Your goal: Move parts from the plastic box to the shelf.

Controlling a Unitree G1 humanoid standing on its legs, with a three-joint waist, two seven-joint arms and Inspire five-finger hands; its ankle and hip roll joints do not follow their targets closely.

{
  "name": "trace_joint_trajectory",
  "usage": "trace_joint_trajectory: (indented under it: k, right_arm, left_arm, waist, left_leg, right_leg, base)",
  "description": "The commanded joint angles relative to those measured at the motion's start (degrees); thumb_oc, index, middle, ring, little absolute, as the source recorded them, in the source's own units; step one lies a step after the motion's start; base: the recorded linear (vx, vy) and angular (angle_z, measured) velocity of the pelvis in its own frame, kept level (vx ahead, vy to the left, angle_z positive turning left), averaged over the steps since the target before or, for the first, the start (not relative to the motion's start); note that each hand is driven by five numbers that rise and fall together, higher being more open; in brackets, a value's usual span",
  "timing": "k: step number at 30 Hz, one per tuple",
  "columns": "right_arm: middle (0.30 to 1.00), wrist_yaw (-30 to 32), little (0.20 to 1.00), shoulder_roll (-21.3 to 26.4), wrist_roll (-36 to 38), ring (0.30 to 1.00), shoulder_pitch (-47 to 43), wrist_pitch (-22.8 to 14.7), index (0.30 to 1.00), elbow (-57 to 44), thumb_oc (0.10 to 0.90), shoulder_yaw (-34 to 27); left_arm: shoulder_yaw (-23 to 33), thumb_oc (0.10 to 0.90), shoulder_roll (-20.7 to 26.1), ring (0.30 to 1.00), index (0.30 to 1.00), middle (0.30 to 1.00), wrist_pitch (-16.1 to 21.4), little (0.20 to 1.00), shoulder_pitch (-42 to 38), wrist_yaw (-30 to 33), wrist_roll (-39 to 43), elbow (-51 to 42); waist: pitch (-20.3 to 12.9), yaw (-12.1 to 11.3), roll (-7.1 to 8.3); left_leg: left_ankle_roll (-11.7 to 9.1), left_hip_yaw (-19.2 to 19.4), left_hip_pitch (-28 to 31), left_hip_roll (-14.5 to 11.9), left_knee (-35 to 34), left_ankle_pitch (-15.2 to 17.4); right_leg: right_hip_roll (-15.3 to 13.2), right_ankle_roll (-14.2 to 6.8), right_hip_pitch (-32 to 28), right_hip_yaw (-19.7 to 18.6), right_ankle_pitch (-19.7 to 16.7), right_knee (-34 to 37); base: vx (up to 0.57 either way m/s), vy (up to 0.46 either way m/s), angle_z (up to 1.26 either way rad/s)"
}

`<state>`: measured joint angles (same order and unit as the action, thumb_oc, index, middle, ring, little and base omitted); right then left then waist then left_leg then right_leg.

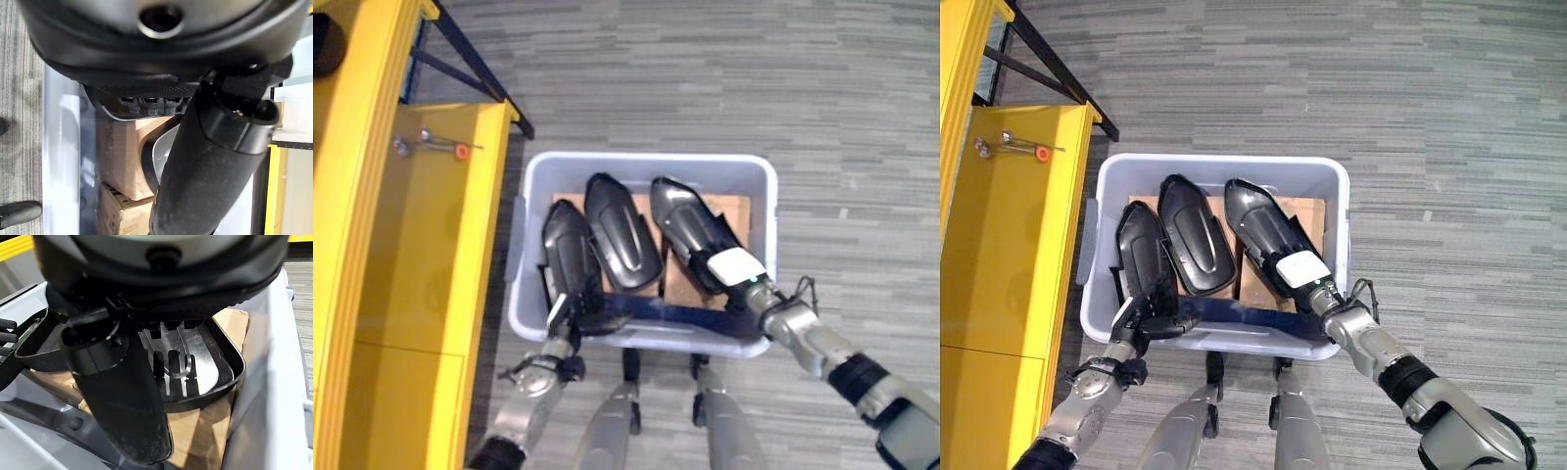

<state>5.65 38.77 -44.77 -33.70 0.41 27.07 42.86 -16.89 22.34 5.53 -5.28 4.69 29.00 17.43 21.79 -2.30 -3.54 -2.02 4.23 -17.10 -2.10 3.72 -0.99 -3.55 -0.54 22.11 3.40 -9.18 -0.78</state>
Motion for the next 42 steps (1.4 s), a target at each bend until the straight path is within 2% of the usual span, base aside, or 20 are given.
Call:
trace_joint_trajectory:
  k: [1, 12, 20, 21, 22, 29, 34, 42]
  right_arm:
    - [1.0, 3.1, 1.0, 1.2, 0.0, 1.0, -4.3, -0.3, 1.0, -0.6, 0.9, 2.4]
    - [1.0, 3.8, 1.0, 1.1, -2.1, 1.0, -7.9, 1.0, 1.0, 4.8, 0.9, 5.1]
    - [1.0, 3.5, 1.0, -1.5, -3.9, 1.0, -8.4, 1.9, 1.0, 10.6, 0.9, 7.4]
    - [0.811, 3.2, 0.811, -2.3, -4.0, 0.811, -7.9, 2.0, 0.811, 12.1, 0.765, 7.9]
    - [0.3, 3.0, 0.3, -2.7, -4.2, 0.3, -7.7, 1.9, 0.3, 12.9, 0.4, 8.2]
    - [0.3, 2.5, 0.3, -3.3, -4.2, 0.3, -6.2, 1.6, 0.3, 13.8, 0.4, 8.6]
    - [0.3, 2.8, 0.3, -2.4, -2.0, 0.3, -4.4, 1.1, 0.3, 9.6, 0.4, 6.9]
    - [0.3, 3.8, 0.3, 0.1, 1.9, 0.3, -1.1, 0.2, 0.3, 1.1, 0.4, 2.3]
  left_arm:
    - [-1.1, 0.9, 3.2, 1.0, 1.0, 1.0, 5.3, 1.0, 1.4, 0.7, 1.1, -5.3]
    - [-1.4, 0.9, 3.2, 1.0, 1.0, 1.0, 5.5, 1.0, 0.3, 1.9, 1.6, -5.6]
    - [-1.9, 0.9, 2.6, 1.0, 1.0, 1.0, 5.6, 1.0, -1.4, 2.7, 1.3, -5.1]
    - [-2.0, 0.9, 2.4, 1.0, 1.0, 1.0, 5.6, 1.0, -1.6, 2.8, 1.3, -4.9]
    - [-2.1, 0.9, 2.3, 1.0, 1.0, 1.0, 5.6, 1.0, -1.7, 2.7, 1.2, -4.9]
    - [-2.6, 0.9, 2.2, 1.0, 1.0, 1.0, 5.8, 1.0, -1.9, 2.3, 1.2, -4.8]
    - [-2.3, 0.9, 2.0, 1.0, 1.0, 1.0, 5.5, 1.0, -1.5, 2.3, 1.2, -4.7]
    - [-1.4, 0.9, 2.1, 1.0, 1.0, 1.0, 5.2, 1.0, -0.7, 2.3, 0.7, -4.9]
  waist:
    - [-3.7, -0.2, 1.1]
    - [-1.9, -0.4, -0.63]
    - [-1.0, -0.4, -1.35]
    - [-1.0, -0.4, -1.47]
    - [-1.0, -0.5, -1.52]
    - [-1.1, -0.2, -1.55]
    - [-1.4, 0.1, -1.05]
    - [-2.4, 0.3, -0.06]
  left_leg:
    - [1.5, 1.0, -4.8, 1.8, 8.4, 4.8]
    - [1.9, 1.3, -9.6, 2.1, 13.2, 6.3]
    - [2.3, 1.2, -12.3, 2.5, 15.8, 7.4]
    - [2.4, 1.0, -12.3, 2.6, 15.6, 7.5]
    - [2.4, 1.0, -12.2, 2.7, 15.6, 7.5]
    - [2.5, 1.0, -11.5, 3.0, 14.8, 7.2]
    - [2.5, 0.8, -9.9, 3.0, 14.1, 7.4]
    - [2.3, 0.5, -6.9, 3.0, 10.2, 5.8]
  right_leg:
    - [-1.8, -4.5, 3.9, -6.1, 8.0, -12.7]
    - [-1.6, -4.1, 9.3, -6.8, 9.6, -18.2]
    - [-1.5, -3.7, 12.2, -7.1, 10.7, -20.9]
    - [-1.4, -3.7, 12.3, -7.3, 10.8, -21.0]
    - [-1.5, -3.7, 12.2, -7.2, 10.9, -21.0]
    - [-1.7, -3.7, 11.6, -7.2, 10.7, -20.8]
    - [-1.8, -3.9, 10.0, -6.9, 11.0, -20.5]
    - [-2.4, -4.3, 6.7, -6.6, 9.7, -17.2]
  base:
    - [-0.02, -0.022, 0.03]
    - [0.0, -0.006, 0.0]
    - [0.0, -0.004, 0.03]
    - [0.0, 0.0, 0.0]
    - [0.0, 0.0, 0.0]
    - [0.0, 0.001, 0.01]
    - [0.02, 0.008, 0.01]
    - [0.01, 0.003, 0.01]
